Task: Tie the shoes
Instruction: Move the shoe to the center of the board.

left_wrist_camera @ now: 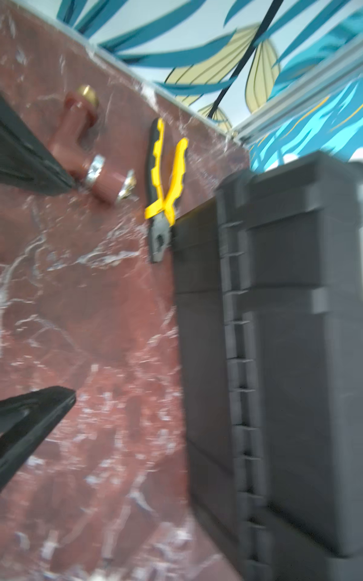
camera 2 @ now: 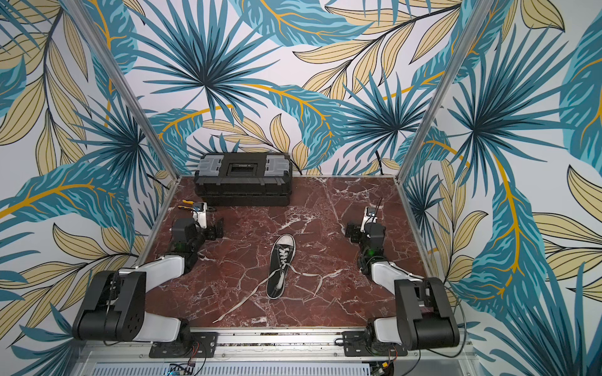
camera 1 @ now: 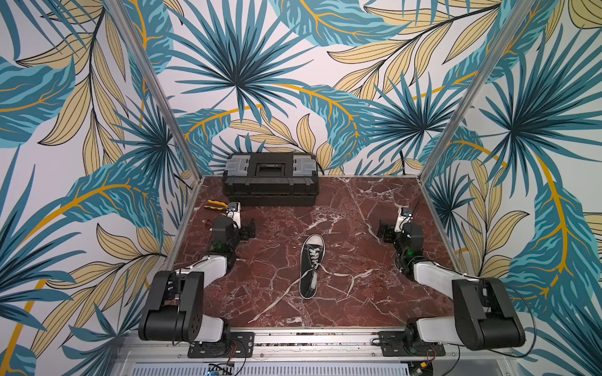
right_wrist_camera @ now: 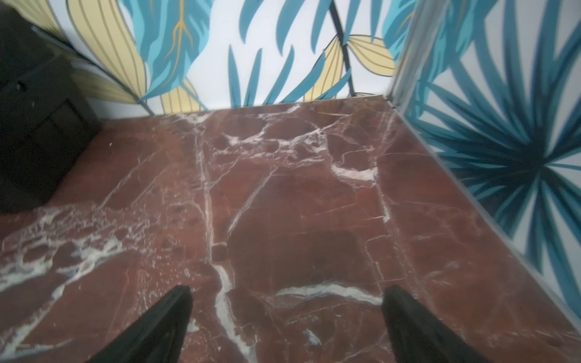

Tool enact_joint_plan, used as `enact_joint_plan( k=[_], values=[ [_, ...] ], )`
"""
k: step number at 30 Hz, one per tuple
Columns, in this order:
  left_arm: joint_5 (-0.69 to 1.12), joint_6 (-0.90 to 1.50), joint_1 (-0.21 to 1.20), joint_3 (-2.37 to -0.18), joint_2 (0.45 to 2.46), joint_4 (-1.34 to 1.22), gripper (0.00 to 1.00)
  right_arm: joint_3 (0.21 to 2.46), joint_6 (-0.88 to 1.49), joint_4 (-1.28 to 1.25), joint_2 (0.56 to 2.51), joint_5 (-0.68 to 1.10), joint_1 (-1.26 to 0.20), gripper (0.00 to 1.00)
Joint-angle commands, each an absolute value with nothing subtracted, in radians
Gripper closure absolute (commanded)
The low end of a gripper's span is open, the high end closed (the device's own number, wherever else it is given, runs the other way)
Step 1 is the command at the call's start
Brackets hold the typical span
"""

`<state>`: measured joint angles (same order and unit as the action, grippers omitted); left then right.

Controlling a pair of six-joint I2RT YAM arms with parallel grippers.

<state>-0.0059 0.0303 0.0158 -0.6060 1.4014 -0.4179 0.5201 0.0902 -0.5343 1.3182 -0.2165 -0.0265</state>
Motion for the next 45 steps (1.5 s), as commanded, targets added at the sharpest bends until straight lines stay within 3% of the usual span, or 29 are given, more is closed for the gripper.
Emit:
enact_joint_plan(
  k=[1,6,10,14,18,25,30,34,39,45],
  values=[
    [0.062,0.151,0.009,-0.721,1.361,-0.122,0.0,0.633,0.219,-0.179,1.219,-0.279,-0.023,0.01],
    [0.366,0.356,0.074,-0.702,1.314,-0.101,0.0,0.766,0.347,0.197,1.14,0.063,-0.047,0.04],
    [0.332,0.392,0.262,-0.698,1.245,0.11,0.01,0.82,0.361,0.457,1.112,0.223,-0.178,0.06],
    [0.267,0.421,0.433,-0.707,1.217,0.352,0.03,0.83,0.41,0.558,1.126,0.292,-0.341,0.11],
    [0.279,0.429,0.496,-0.69,1.215,0.418,0.03,0.828,0.489,0.519,1.165,0.278,-0.513,0.16],
    [0.472,0.485,0.497,-0.693,1.387,0.208,0.04,0.85,0.597,0.296,1.398,0.293,-0.708,0.28],
    [0.492,0.487,0.518,-0.718,1.483,0.147,0.06,0.855,0.617,0.172,1.515,0.294,-0.718,0.42],
    [0.511,0.506,0.525,-0.777,1.598,0.093,0.16,0.88,0.619,0.139,1.589,0.324,-0.719,0.57],
    [0.526,0.516,0.555,-0.87,1.721,0.056,0.29,0.902,0.585,0.169,1.613,0.275,-0.717,0.67],
    [0.526,0.516,0.557,-0.938,1.796,0.014,0.29,0.969,0.518,0.203,1.675,0.231,-0.679,0.76]
  ],
)
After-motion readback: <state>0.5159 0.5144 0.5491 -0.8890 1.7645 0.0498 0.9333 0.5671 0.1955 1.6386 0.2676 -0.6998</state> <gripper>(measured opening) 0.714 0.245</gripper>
